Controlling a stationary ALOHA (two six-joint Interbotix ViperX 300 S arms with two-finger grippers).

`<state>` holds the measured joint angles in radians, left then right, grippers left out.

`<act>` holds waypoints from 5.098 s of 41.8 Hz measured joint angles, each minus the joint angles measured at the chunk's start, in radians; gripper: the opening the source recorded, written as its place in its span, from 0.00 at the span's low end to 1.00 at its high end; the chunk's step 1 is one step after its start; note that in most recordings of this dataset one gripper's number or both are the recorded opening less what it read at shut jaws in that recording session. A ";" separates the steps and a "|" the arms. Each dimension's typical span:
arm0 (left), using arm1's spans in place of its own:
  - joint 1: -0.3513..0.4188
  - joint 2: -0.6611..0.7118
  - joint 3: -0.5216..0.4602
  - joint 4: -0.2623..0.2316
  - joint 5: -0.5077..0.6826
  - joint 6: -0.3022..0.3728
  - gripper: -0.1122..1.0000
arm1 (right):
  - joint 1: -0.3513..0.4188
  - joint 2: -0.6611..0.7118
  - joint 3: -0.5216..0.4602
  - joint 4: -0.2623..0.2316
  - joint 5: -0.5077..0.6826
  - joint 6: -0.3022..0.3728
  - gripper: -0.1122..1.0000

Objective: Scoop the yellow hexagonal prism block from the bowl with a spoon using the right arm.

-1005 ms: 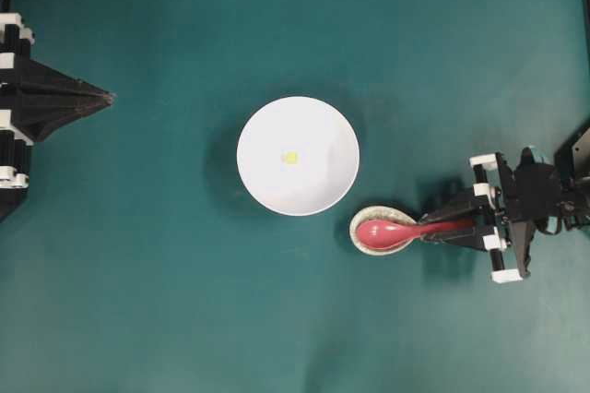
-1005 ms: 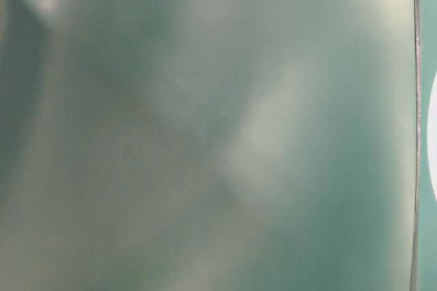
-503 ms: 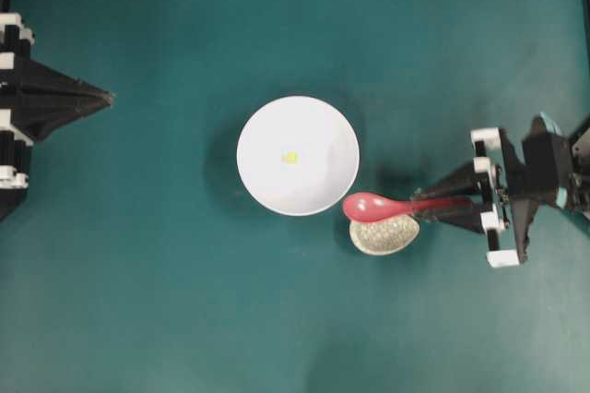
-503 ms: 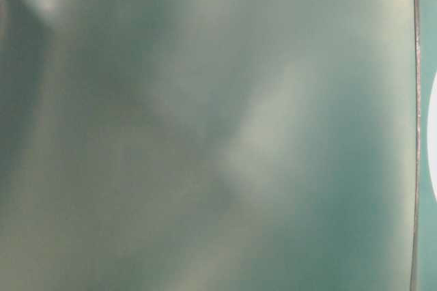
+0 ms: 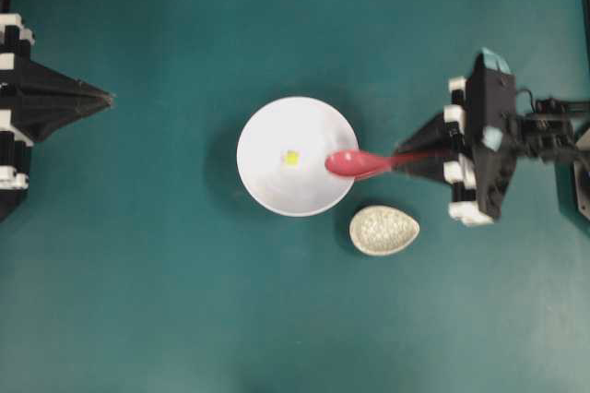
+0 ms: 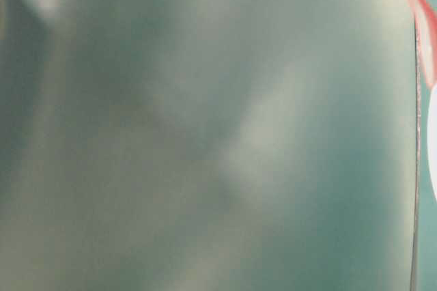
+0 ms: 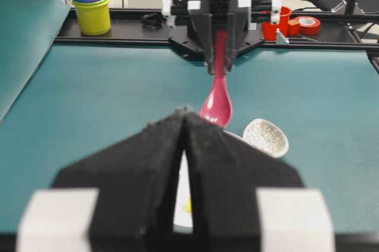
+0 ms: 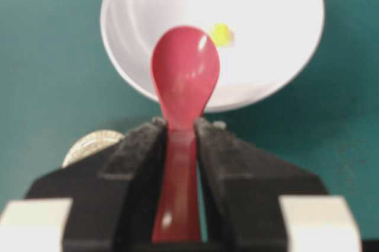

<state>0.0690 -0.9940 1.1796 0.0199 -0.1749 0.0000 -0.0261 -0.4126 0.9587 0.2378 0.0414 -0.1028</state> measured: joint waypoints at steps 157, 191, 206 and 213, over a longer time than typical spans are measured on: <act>0.000 0.000 0.008 -0.002 -0.011 -0.002 0.10 | -0.063 0.446 -0.459 -0.094 0.219 -0.021 0.31; 0.000 0.000 0.008 0.000 -0.015 -0.003 0.10 | -0.011 0.172 -0.224 -0.103 -0.058 -0.021 0.31; 0.000 0.000 0.008 -0.002 -0.014 -0.003 0.10 | 0.020 0.014 -0.075 -0.103 -0.207 -0.021 0.31; 0.000 0.000 0.008 -0.002 -0.015 -0.003 0.10 | 0.021 0.015 -0.075 -0.103 -0.209 -0.021 0.31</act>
<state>0.0690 -0.9940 1.1873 0.0184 -0.1902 -0.0031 -0.0046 -0.3973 0.8836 0.1350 -0.1672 -0.1243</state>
